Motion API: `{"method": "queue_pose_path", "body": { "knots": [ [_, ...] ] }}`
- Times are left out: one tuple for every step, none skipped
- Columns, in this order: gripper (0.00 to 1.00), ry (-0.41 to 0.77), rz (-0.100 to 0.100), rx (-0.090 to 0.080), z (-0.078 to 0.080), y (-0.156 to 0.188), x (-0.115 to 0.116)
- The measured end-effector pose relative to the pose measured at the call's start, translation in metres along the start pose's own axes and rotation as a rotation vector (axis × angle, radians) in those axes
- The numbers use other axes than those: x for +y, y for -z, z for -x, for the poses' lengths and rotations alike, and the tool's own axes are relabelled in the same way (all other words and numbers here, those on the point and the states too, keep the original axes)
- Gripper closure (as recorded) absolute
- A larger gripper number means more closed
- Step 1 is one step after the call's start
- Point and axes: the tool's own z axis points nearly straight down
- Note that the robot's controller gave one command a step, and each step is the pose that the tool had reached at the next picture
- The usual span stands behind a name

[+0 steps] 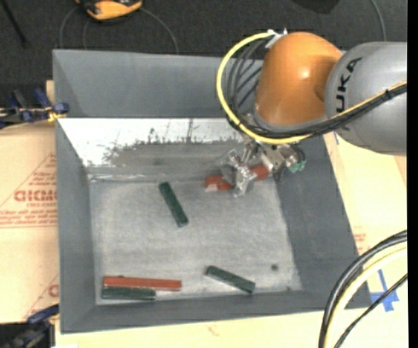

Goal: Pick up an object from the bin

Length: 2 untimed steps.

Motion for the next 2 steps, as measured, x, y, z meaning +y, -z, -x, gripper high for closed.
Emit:
{"method": "queue_pose_path", "body": {
  "knots": [
    [1.00, 0.000, 0.000, 0.000, 0.000, 0.000, 0.000],
    [1.00, -0.002, 0.001, 0.005, 0.008, 0.049, -0.009]
  ]
}}
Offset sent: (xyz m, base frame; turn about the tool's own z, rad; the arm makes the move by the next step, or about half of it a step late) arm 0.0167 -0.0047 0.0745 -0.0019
